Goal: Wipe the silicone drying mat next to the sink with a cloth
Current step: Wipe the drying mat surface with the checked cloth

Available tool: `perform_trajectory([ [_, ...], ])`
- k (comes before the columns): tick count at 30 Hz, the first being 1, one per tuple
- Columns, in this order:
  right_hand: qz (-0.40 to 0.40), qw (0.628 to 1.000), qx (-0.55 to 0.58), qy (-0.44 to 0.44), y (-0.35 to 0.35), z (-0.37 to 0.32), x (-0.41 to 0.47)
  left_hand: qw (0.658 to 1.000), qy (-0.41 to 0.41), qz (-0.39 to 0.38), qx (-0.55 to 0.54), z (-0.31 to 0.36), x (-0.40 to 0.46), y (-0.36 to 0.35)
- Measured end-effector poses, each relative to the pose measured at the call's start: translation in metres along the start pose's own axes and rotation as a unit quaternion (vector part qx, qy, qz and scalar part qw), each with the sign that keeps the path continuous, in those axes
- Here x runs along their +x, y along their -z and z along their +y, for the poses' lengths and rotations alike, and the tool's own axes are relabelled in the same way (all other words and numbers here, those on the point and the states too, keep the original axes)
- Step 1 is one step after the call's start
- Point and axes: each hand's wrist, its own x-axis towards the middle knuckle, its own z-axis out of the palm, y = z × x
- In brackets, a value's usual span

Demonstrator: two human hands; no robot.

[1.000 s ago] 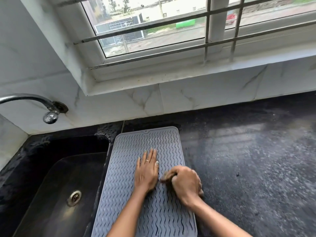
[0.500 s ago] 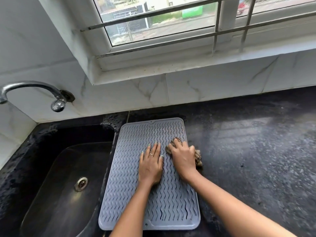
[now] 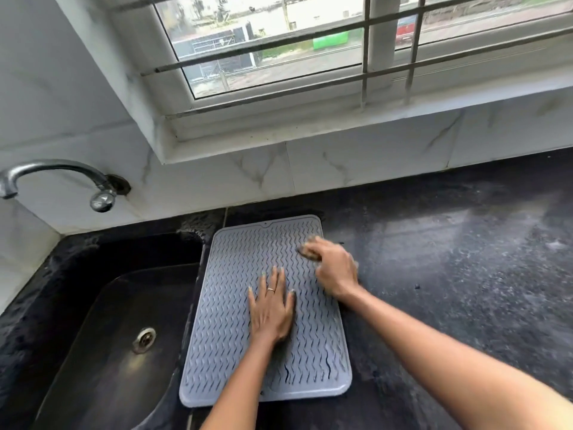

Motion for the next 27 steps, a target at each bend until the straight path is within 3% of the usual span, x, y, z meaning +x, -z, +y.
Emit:
perform_trajectory([
  [4,-0.210,0.964,-0.163,-0.014,-0.025,0.000,0.029,1.000,0.000,0.013,0.001,-0.005,-0.021,-0.007],
  [5,-0.214,0.958,-0.192,-0.004,-0.031,0.002,0.025,1.000,0.000,0.019,0.003,-0.004,-0.021,-0.007],
  [7,-0.146,0.955,-0.251,0.063,-0.044,0.008,-0.001,1.000,-0.001,0.024,0.009,-0.006,-0.020,-0.009],
  [9,-0.059,0.963,-0.240,0.110,-0.046,0.015,-0.028,0.999,0.000,0.031,0.018,-0.008,-0.018,-0.013],
  [13,0.041,0.968,-0.198,0.146,-0.038,0.017,-0.079,0.999,-0.003,0.034,0.019,-0.006,-0.017,-0.014],
  [19,-0.064,0.974,-0.185,0.110,-0.009,0.008,-0.072,1.000,-0.002,-0.004,0.007,-0.003,-0.025,-0.007],
  [23,-0.025,0.989,-0.133,0.051,-0.005,-0.002,-0.012,1.000,-0.007,-0.012,-0.003,-0.004,-0.051,-0.008],
  [27,-0.156,0.969,-0.186,0.034,-0.020,0.007,-0.004,1.000,0.002,0.012,-0.010,-0.003,-0.075,-0.014],
])
